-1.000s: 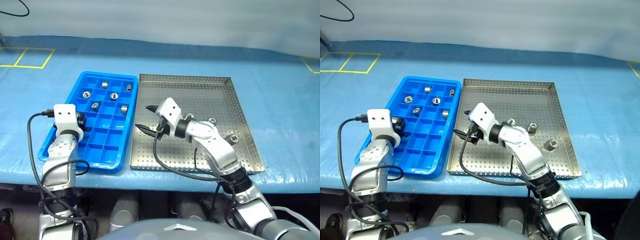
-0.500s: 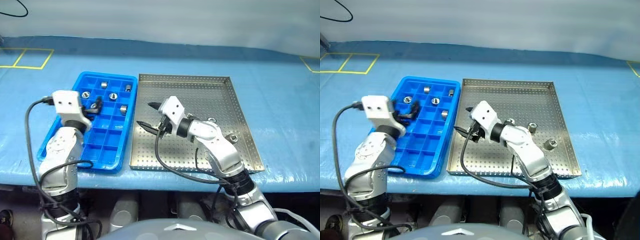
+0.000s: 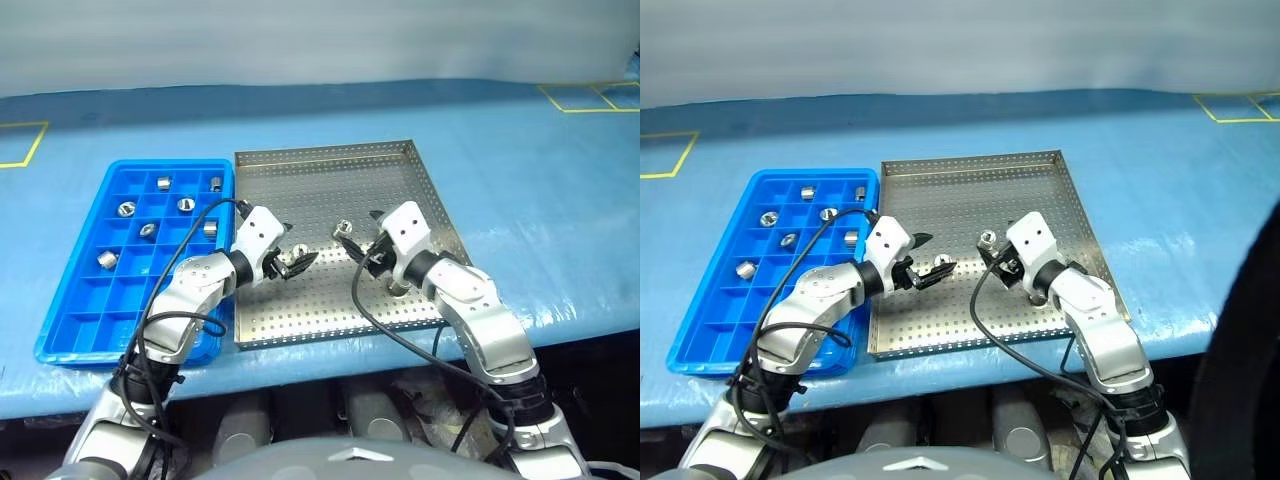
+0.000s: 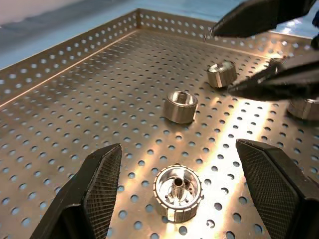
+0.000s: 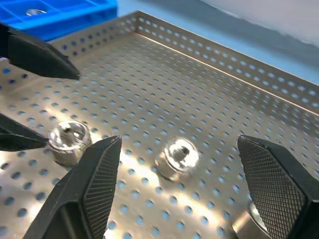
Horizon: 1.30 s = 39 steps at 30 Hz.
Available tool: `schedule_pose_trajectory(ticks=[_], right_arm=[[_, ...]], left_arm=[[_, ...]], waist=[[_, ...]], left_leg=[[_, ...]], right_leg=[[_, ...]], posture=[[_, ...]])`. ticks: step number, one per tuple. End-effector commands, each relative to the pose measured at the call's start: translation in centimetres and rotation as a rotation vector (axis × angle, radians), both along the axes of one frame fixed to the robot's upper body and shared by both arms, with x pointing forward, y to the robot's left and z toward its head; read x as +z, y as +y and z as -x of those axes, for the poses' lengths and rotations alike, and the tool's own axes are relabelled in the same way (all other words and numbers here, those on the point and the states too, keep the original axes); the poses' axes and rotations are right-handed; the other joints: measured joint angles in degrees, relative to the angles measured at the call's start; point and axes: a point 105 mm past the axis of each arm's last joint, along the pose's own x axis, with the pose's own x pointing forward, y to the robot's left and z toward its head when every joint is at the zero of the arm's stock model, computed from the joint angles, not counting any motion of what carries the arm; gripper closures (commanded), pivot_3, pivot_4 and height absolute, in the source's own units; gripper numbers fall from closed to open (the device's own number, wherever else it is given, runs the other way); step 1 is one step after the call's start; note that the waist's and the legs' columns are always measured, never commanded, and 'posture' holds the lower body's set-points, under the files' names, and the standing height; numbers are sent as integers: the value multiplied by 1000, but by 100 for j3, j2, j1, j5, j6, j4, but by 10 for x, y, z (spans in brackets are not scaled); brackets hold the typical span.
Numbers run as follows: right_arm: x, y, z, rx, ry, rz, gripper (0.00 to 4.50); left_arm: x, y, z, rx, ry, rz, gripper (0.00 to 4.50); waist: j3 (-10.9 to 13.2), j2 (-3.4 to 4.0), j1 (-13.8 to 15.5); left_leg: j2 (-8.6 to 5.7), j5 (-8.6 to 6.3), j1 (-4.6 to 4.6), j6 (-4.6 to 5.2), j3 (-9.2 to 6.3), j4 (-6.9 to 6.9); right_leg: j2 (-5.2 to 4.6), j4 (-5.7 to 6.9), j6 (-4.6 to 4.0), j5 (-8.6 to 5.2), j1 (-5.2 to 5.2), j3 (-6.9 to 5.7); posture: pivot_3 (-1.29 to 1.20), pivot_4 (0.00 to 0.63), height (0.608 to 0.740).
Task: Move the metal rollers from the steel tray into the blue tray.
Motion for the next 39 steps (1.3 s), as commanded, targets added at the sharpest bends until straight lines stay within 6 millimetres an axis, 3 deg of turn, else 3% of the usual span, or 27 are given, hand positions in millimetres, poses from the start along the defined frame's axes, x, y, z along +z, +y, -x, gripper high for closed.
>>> schedule_pose_trajectory(ticks=[1, 7, 16, 25, 28, 33, 39], right_arm=[[15, -6, 3, -32, -63, -11, 596], [20, -5, 5, -42, -87, -25, 596], [26, -3, 3, -38, -107, -33, 596], [28, 1, 1, -24, -112, -34, 596], [29, 1, 0, -24, -115, -37, 596], [30, -1, -2, -38, -120, -42, 596], [30, 2, -2, -28, -119, -45, 596]], left_arm=[[10, 3, -8, -6, -60, -24, 540], [3, 1, -11, -15, -33, -26, 540], [-39, 4, -4, 33, 111, -53, 540], [-45, 8, -8, 86, 117, -66, 540], [-44, 10, -11, 111, 106, -67, 1167], [-47, 15, -12, 129, 118, -76, 2771], [-43, 20, -13, 151, 105, -71, 2786]], waist=[[0, 0, -87], [0, 0, -342], [-1, 1, -497], [-2, 2, -483], [-2, 3, -478], [-2, 3, -462], [-2, 3, -453]], left_leg=[[1, 0, 0, 0, -1, 0], [6, -4, 0, 7, 2, 4], [10, -8, 1, 15, 4, 4], [9, -9, 2, 16, 5, 10], [9, -9, 2, 17, 5, 11], [9, -9, 2, 17, 6, 12], [9, -9, 3, 17, 7, 13]], right_leg=[[-1, 0, 1, 0, 1, 0], [-4, -1, 13, 5, 1, 10], [-9, -1, 22, 5, 0, 19], [-12, 1, 29, 9, 3, 23], [-13, 1, 29, 9, 3, 24], [-13, 2, 30, 10, 3, 24], [-13, 4, 30, 10, 3, 25]], posture=[[-296, 150, 740], [-306, 150, 740], [-291, 150, 740], [-273, 150, 740], [-273, 150, 740], [-272, 150, 740], [-257, 150, 740]])
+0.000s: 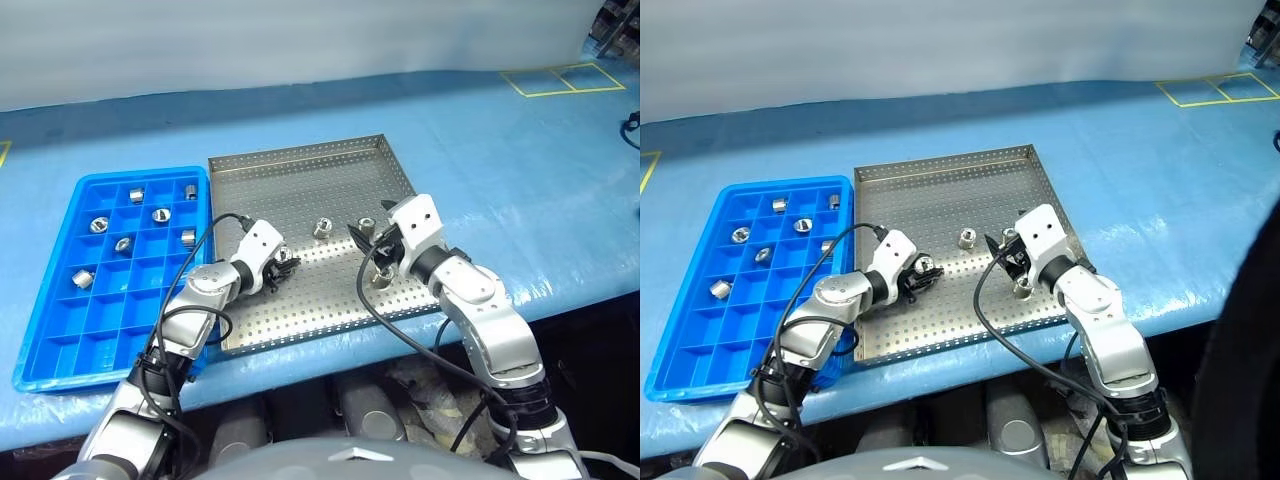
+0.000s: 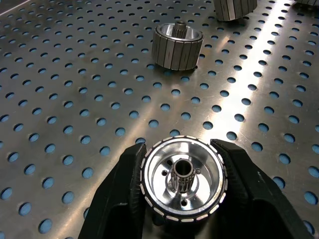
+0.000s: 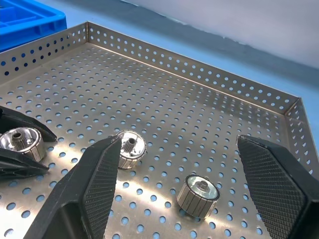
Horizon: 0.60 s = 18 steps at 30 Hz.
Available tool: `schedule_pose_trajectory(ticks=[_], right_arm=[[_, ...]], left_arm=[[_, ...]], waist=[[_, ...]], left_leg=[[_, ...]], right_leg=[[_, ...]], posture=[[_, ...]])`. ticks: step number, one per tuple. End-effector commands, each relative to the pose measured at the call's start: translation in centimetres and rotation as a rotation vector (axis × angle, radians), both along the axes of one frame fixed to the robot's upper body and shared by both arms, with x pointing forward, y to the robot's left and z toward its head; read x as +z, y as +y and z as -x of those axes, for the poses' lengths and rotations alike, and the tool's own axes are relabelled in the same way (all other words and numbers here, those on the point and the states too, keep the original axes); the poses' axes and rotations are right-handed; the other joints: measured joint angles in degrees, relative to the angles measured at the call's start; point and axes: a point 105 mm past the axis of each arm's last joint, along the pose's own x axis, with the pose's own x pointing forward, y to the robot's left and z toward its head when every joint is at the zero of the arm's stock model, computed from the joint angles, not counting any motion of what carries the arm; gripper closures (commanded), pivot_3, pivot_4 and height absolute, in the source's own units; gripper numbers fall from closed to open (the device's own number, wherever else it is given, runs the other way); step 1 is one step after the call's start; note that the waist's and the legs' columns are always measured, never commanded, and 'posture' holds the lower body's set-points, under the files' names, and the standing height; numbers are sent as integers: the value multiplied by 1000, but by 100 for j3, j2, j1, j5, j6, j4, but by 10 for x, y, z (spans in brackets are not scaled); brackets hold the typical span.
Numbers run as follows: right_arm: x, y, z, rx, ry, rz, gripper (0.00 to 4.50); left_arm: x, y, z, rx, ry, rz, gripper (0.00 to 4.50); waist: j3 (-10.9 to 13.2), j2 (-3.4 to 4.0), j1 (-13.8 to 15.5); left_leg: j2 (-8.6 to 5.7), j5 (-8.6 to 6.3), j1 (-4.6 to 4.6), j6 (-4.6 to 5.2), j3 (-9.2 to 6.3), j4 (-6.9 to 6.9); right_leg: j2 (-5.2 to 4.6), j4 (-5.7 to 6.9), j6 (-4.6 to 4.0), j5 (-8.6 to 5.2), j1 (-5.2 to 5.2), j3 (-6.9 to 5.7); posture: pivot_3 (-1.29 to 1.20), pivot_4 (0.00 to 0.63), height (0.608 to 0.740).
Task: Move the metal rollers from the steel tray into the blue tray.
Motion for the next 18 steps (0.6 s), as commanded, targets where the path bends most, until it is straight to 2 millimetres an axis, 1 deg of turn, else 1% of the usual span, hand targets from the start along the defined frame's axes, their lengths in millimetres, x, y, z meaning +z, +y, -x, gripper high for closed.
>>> schedule_pose_trajectory(ticks=[1, 3, 4, 6, 7, 8, 11, 14, 18], right_arm=[[13, 4, -1, 16, -49, -15, 596], [13, 7, -1, 28, -48, -16, 596], [13, 9, 0, 39, -47, -19, 596], [12, 15, 0, 62, -44, -23, 596], [12, 17, 1, 70, -42, -26, 596], [12, 20, 1, 83, -39, -30, 596], [9, 34, 5, 143, -23, -37, 596], [8, 43, 5, 179, -14, -42, 596], [6, 49, 5, 219, -4, -39, 596]], left_arm=[[4, 9, -3, 41, -23, -17, 2786], [13, 11, -6, 65, -69, 8, 2786], [25, 13, -10, 95, -113, 63, 2786], [55, 20, -16, 184, -176, 242, 2786], [65, 24, -16, 218, -188, 308, 2786], [73, 32, -17, 250, -209, 335, 2786], [91, 59, -13, 349, -278, 324, 2786], [105, 90, -3, 463, -343, 271, 2786], [109, 127, 17, 600, -379, 128, 2786]], waist=[[0, 0, 7], [0, 0, 10], [0, 0, 10], [1, -1, 31], [1, -1, 60], [1, -1, 76], [1, -1, 103], [1, -1, 136], [2, -3, 292]], left_leg=[[0, 0, 0, 0, 0, 0], [0, 0, 0, 0, 0, 1], [0, 0, 0, 0, 0, 1], [1, 0, -1, 0, 1, 1], [2, 0, -3, 1, 0, 3], [2, -1, -6, 1, -1, 6], [2, -1, -5, 2, -1, 6], [2, -2, -4, 2, -1, 6], [1, -2, -4, 4, -1, 6]], right_leg=[[0, 0, 0, 0, 0, 0], [0, 1, 0, 0, 0, 0], [0, 1, 0, 0, 0, 0], [-1, 1, 0, 1, -1, 1], [-3, 1, 0, 1, -3, 0], [-4, 1, 1, 2, -4, -2], [-4, 2, 2, 2, -3, 0], [-3, 2, 2, 2, -2, 0], [-4, 0, 2, 2, -4, -1]], posture=[[-255, 150, 740], [-249, 150, 740], [-247, 150, 740], [-234, 150, 740], [-226, 150, 740], [-216, 150, 740], [-182, 150, 740], [-149, 150, 740], [-99, 150, 740]])
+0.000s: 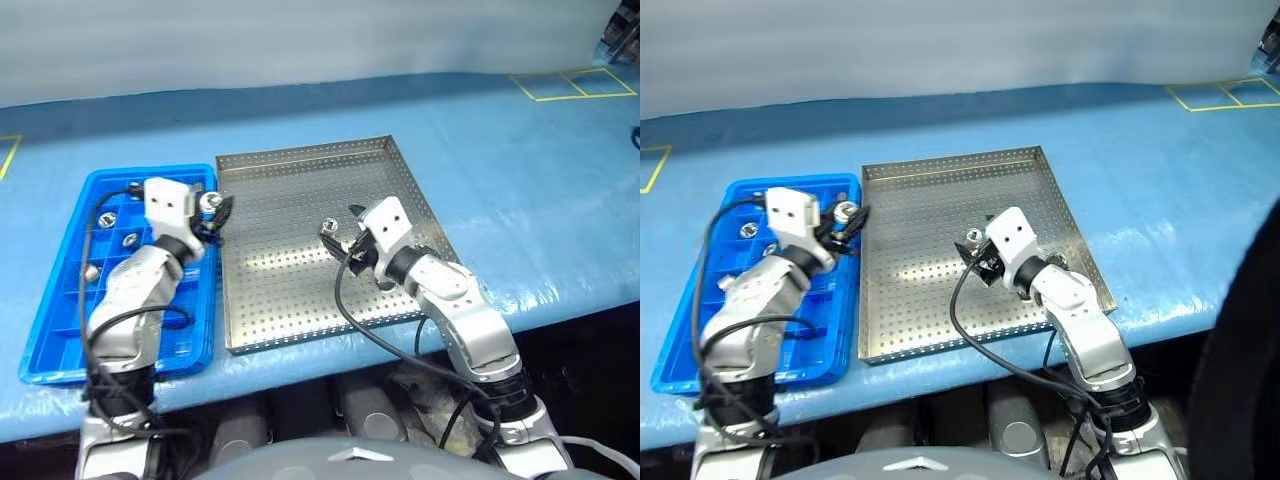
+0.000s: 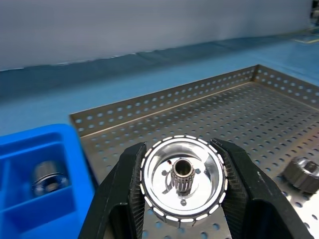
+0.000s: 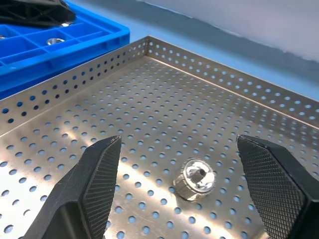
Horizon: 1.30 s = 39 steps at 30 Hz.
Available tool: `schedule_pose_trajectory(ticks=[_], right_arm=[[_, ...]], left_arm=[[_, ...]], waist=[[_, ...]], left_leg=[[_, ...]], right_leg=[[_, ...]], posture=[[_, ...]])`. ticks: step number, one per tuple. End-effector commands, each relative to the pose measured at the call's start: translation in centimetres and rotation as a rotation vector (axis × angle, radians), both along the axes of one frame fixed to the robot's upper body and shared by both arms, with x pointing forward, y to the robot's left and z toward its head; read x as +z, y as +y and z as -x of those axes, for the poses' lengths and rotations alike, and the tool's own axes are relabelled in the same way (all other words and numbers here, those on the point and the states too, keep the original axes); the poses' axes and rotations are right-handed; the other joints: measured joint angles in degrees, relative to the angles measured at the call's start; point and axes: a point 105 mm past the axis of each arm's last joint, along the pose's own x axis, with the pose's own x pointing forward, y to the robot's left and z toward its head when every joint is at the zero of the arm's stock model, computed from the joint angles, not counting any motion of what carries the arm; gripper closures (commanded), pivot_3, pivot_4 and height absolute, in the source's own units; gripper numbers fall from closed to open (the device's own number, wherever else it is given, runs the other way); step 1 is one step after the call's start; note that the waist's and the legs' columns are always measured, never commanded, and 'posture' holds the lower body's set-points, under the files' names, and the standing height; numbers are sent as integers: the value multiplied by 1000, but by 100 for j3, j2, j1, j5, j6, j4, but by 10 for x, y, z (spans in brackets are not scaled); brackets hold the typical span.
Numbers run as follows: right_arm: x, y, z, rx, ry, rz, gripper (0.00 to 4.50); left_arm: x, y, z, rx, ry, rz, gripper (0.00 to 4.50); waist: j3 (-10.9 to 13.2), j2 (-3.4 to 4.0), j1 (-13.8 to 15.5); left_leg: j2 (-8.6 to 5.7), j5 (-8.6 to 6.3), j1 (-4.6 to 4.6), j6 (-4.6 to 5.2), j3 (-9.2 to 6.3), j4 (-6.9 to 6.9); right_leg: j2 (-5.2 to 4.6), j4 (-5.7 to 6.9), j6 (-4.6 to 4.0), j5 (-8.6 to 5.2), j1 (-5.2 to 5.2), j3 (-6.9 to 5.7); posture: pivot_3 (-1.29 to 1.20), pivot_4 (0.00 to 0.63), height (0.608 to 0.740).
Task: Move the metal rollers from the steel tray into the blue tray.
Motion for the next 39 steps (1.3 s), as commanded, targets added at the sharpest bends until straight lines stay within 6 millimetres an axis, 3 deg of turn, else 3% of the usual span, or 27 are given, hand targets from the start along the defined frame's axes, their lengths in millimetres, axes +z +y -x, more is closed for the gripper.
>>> schedule_pose_trajectory(ticks=[1, 8, 13, 23, 28, 39], right_arm=[[12, 8, 0, 49, -45, -19, 596], [9, 22, 0, 128, -24, -17, 596], [7, 30, 0, 168, -18, -16, 596], [8, 31, 0, 180, -18, -18, 596], [8, 30, 0, 177, -17, -18, 596], [11, 34, -2, 192, -24, -16, 596]], left_arm=[[19, 26, 18, 122, -45, -103, 2786], [27, 65, 63, 300, -11, -255, 2786], [21, 65, 79, 299, 40, -286, 2786], [-6, 75, 113, 300, 194, -313, 2786], [-20, 94, 128, 384, 260, -310, 2786], [-42, 104, 136, 435, 321, -277, 2786]], waist=[[0, 0, 117], [1, -5, 561], [-1, -6, 793], [0, -6, 810], [-1, -8, 812], [-2, -10, 828]], left_leg=[[0, 0, 0, 0, -1, -1], [1, 0, 0, -2, -3, -2], [-2, 2, 2, -4, -6, 0], [3, 4, 3, -8, -11, -3], [2, 4, 3, -8, -11, -3], [3, 4, 3, -8, -13, -3]], right_leg=[[0, 0, 0, 0, 0, 0], [-6, -3, -4, -2, -1, -9], [-9, -4, -12, -5, 5, -17], [-6, -1, -56, -32, 6, -26], [-7, -1, -57, -33, 7, -27], [-6, -2, -58, -34, 7, -30]], posture=[[-75, 150, 740], [3, 150, 740], [45, 150, 740], [55, 150, 740], [68, 150, 740], [89, 150, 740]])
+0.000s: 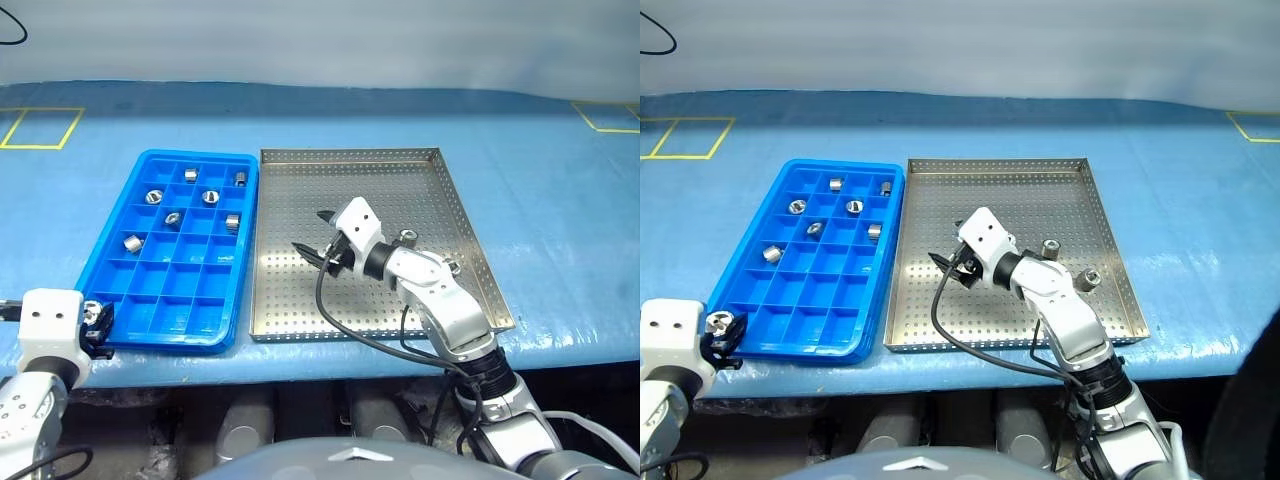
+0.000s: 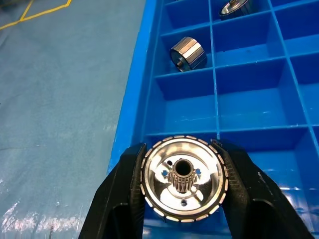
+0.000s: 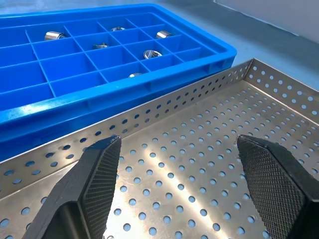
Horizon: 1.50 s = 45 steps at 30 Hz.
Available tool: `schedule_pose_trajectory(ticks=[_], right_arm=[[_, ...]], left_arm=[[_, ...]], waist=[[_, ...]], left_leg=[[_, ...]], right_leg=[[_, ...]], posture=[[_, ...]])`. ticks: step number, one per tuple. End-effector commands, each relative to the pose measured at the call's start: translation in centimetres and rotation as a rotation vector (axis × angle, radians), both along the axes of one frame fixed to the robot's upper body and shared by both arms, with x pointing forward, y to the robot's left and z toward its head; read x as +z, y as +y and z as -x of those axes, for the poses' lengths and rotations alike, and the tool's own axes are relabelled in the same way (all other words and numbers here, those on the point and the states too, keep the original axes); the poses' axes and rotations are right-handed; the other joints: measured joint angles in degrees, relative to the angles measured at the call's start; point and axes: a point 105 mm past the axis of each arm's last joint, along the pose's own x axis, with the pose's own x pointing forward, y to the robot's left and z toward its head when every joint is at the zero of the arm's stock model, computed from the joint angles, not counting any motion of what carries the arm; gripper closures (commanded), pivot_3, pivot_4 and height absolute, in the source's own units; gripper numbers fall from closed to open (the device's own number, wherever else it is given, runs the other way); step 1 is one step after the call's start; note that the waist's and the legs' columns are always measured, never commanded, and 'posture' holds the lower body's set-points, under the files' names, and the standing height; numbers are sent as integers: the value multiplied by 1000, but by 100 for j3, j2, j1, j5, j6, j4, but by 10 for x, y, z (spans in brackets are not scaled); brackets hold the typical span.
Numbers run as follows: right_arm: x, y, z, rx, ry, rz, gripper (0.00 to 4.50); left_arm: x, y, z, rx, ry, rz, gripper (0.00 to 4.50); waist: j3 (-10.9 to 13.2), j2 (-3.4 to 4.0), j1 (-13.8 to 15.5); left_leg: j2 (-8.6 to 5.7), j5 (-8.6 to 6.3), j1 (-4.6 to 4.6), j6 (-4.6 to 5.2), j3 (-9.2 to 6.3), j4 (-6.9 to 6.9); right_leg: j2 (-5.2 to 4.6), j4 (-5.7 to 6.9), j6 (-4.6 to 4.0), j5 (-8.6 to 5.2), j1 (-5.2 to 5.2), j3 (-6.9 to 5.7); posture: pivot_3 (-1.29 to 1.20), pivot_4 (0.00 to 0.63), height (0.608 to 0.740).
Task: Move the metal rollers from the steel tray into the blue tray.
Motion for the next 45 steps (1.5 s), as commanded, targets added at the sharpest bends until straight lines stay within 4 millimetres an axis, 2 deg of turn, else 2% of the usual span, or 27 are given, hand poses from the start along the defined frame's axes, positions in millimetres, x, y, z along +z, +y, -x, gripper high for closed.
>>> schedule_pose_trajectory(ticks=[1, 2, 4, 8, 11, 15, 18, 21, 24, 29, 31, 37, 42, 45], right_arm=[[13, 3, 1, 21, -44, -30, 596], [13, 3, 1, 21, -44, -29, 596], [13, 3, 1, 21, -45, -30, 596], [14, 3, 1, 19, -47, -33, 596], [13, 2, 1, 13, -47, -32, 596], [15, -2, -1, -3, -57, -34, 596], [19, -7, -1, -15, -78, -36, 596], [23, -23, -5, -77, -100, -23, 596], [23, -46, -11, -192, -113, 4, 596], [20, -77, -8, -343, -118, 55, 596], [17, -84, -6, -384, -110, 74, 596], [12, -84, 5, -409, -97, 86, 596], [10, -82, 12, -412, -93, 81, 596], [11, -82, 13, -422, -95, 75, 596]], left_arm=[[1, 3, 0, 9, -15, -23, 2786], [0, 4, -1, 11, -12, -23, 2786], [-1, 6, -3, 18, -10, -44, 2072], [6, 13, -7, 66, -42, -62, 951], [20, 8, -15, 31, -135, -2, 951], [58, -33, -40, -186, -383, 209, 951], [72, -66, -58, -365, -424, 251, 951], [77, -97, -81, -518, -422, 268, 951], [68, -122, -108, -608, -378, 264, 951], [46, -174, -139, -789, -300, 257, 951], [39, -192, -149, -842, -283, 277, 951], [31, -238, -166, -988, -249, 315, 951], [23, -259, -173, -1068, -205, 304, 951], [15, -264, -176, -1082, -173, 290, 951]], waist=[[0, 0, 4], [0, 0, 8], [0, 1, 7], [0, 0, 4], [0, 0, 3], [-2, -4, 39], [-3, -5, 28], [-4, -4, 7], [-5, -1, -63], [-5, 0, -285], [-5, 1, -407], [-5, 2, -814], [-6, 3, -1170], [-6, 3, -1374]], left_leg=[[0, 0, 0, 0, 0, -1], [0, 0, 0, 0, 0, -1], [0, 0, 0, 0, 0, -2], [0, 0, 1, 0, 0, -3], [0, 0, 0, 0, 0, -3], [0, 1, 0, -1, -2, -1], [-2, 1, 0, -2, -2, 2], [-7, 1, 0, -2, -2, 3], [-11, 1, 0, -1, 0, 3], [-21, -2, -2, 4, 12, 1], [-19, -3, -5, 6, 14, 1], [-16, -8, -5, 14, 27, 2], [-15, -10, -5, 19, 30, 8], [-11, -12, -5, 23, 31, 11]], right_leg=[[0, 0, 0, 0, 0, 0], [-1, -1, 0, 0, 0, 0], [-1, -1, -1, 0, 0, 0], [0, 0, -1, 0, -1, 0], [-1, -1, 0, 0, -1, 0], [-5, 0, 0, 0, 1, -5], [-5, 0, 0, 2, 5, -5], [-4, 0, 1, 3, 7, -3], [-3, -2, 5, 5, 8, 0], [8, -5, 36, 23, 2, 8], [8, -6, 38, 24, -1, 9], [10, -6, 48, 29, -3, 23], [11, -6, 59, 33, -2, 32], [10, -5, 67, 33, -1, 41]], posture=[[89, 150, 740], [89, 150, 740], [87, 150, 740], [74, 150, 740], [62, 150, 740], [37, 150, 740], [-9, 150, 740], [-58, 150, 740], [-132, 150, 740], [-235, 150, 740], [-272, 150, 740], [-347, 150, 740], [-387, 150, 740], [-402, 150, 740]])
